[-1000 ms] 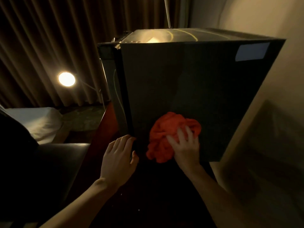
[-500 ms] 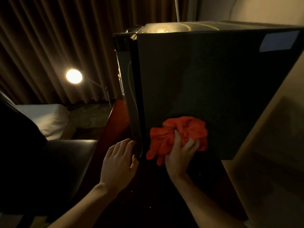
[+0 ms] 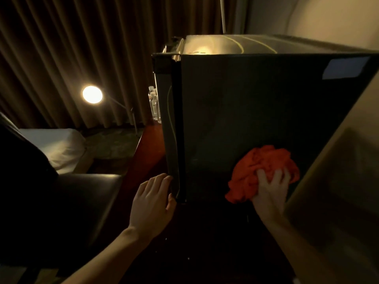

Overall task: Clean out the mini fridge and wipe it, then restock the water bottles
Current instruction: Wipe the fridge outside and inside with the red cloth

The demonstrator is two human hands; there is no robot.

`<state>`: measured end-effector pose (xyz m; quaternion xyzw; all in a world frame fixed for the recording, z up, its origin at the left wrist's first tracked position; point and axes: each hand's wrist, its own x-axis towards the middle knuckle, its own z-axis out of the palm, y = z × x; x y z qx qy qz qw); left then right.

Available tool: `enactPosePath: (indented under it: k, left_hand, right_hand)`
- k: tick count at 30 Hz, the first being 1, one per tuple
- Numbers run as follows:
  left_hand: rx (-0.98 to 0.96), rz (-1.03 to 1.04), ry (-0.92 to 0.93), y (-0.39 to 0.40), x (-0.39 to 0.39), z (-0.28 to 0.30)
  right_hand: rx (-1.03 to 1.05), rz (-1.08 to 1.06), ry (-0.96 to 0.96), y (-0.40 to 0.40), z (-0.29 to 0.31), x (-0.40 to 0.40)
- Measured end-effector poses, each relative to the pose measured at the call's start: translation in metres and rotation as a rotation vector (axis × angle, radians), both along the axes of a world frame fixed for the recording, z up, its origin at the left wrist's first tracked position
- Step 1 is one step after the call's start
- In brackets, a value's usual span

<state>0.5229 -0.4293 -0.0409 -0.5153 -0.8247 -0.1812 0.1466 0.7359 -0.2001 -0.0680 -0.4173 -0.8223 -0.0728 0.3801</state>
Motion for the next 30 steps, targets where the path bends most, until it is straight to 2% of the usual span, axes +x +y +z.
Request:
enactPosePath:
  k: [3,6,8,11,14,18,22,25,30]
  left_hand:
    - [0.025,-0.021,0.017,0.004,0.008,0.010]
    - [0.010,-0.023,0.056,-0.002,0.006,0.021]
    - [-0.009,0.018,0.066,-0.011,0.002,0.035]
    - [0.008,0.073,0.035,-0.026,-0.004,0.056]
    - [0.044,0.109,-0.025,-0.037,-0.007,0.072]
    - [0.083,0.100,-0.101,-0.042,-0.009,0.084]
    - [0.161,0.015,-0.120,-0.039,-0.020,0.097]
    - [0.187,-0.051,-0.119,-0.033,-0.036,0.103]
    - [0.190,-0.087,-0.144,-0.031,-0.063,0.090]
  right_hand:
    - [-0.050,-0.102,0.173,0.005,0.038,0.006]
    - [-0.125,-0.010,0.282,-0.006,0.050,0.000]
    - [-0.197,0.113,0.240,-0.022,0.051,-0.003]
    - [-0.305,0.300,0.059,-0.049,0.053,-0.012]
    - [-0.216,0.464,0.014,-0.076,0.070,-0.026]
    - [-0.137,0.570,0.124,-0.098,0.112,-0.059]
    - [0.004,0.578,0.156,-0.105,0.166,-0.100]
    - [0.146,0.526,0.035,-0.101,0.197,-0.132]
    - [0.245,0.378,-0.146,-0.106,0.183,-0.162]
